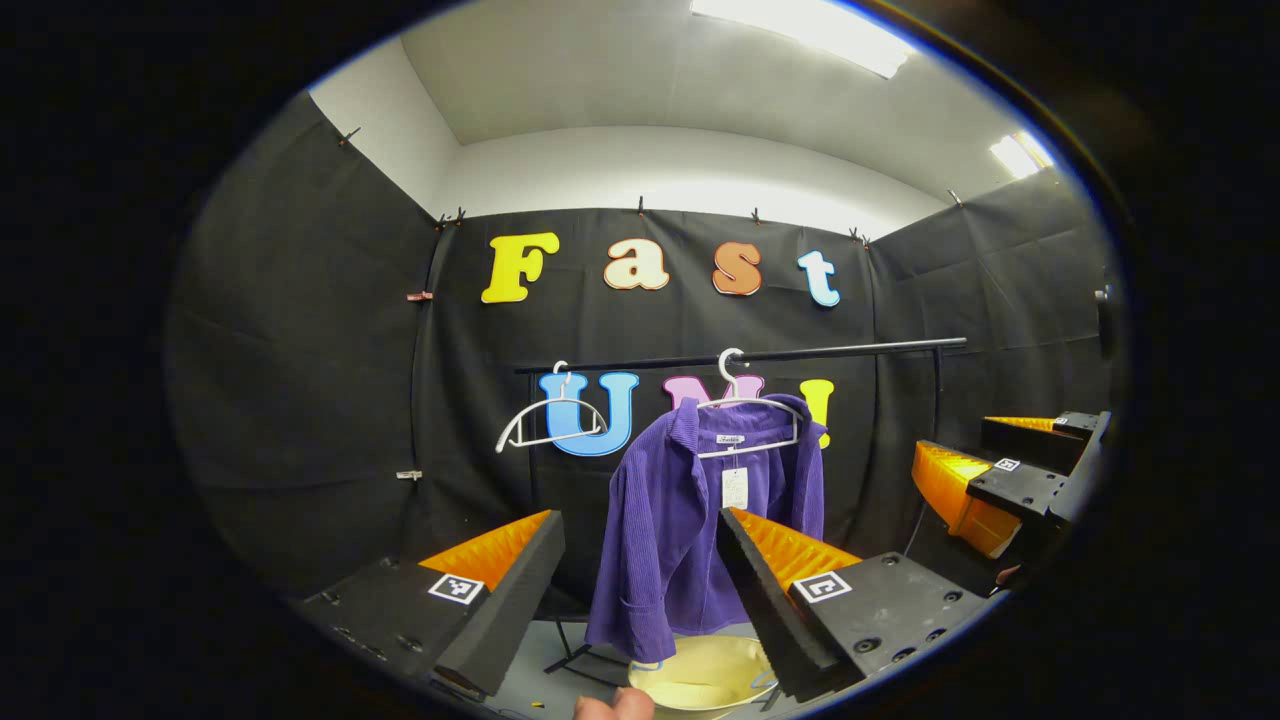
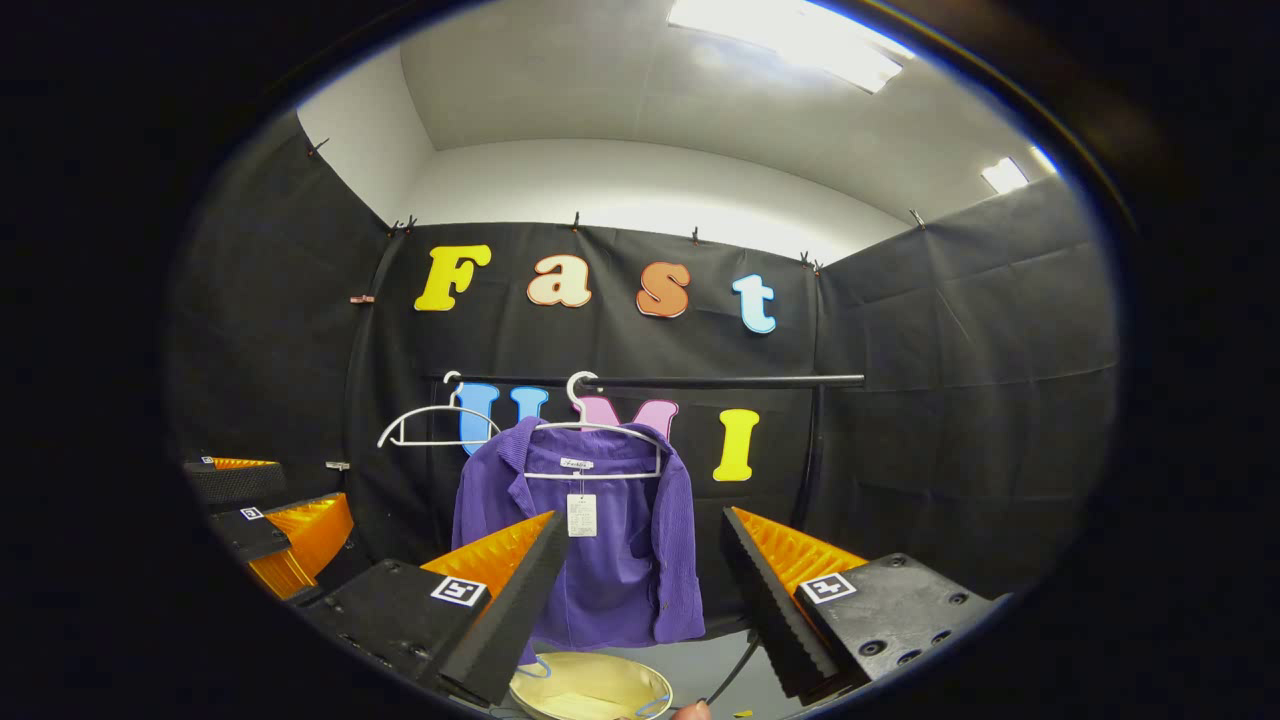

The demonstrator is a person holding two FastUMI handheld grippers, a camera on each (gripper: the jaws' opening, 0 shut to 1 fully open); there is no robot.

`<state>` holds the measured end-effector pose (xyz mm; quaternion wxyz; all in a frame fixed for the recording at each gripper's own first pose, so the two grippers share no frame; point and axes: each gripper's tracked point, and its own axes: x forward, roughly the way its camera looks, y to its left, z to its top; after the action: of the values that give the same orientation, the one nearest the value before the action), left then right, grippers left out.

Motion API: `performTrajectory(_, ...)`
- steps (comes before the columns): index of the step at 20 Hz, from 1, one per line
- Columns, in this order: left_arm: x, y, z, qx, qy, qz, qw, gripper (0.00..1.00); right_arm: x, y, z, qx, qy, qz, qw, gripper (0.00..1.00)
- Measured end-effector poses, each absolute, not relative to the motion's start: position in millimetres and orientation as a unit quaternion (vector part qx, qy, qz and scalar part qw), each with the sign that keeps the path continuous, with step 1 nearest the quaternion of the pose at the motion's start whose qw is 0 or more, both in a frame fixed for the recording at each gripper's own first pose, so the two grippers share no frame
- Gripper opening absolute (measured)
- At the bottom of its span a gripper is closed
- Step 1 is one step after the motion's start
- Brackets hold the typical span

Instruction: Grasp the clothes on the hanger with both hands and then place them into the laundry hamper below.

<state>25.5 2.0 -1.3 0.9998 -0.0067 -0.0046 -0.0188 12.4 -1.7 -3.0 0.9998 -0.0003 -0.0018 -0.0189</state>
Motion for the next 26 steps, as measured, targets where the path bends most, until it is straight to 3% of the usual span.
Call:
performTrajectory(6,70.0,-17.6,-7.0,-0.009,-0.001,-0.025,1.000,0.96,58.3,-24.2,-14.3,-0.006,0.005,-0.034,0.999,0.98)
performTrajectory(14,177.1,-59.9,-16.7,-0.032,0.011,-0.014,0.999,0.96,145.4,-44.5,-28.7,-0.019,-0.003,-0.018,1.000,0.98)
performTrajectory(26,330.7,-62.7,-75.2,-0.003,0.017,0.080,0.997,0.95,266.8,-48.0,-94.9,0.001,0.022,0.021,1.000,0.98)
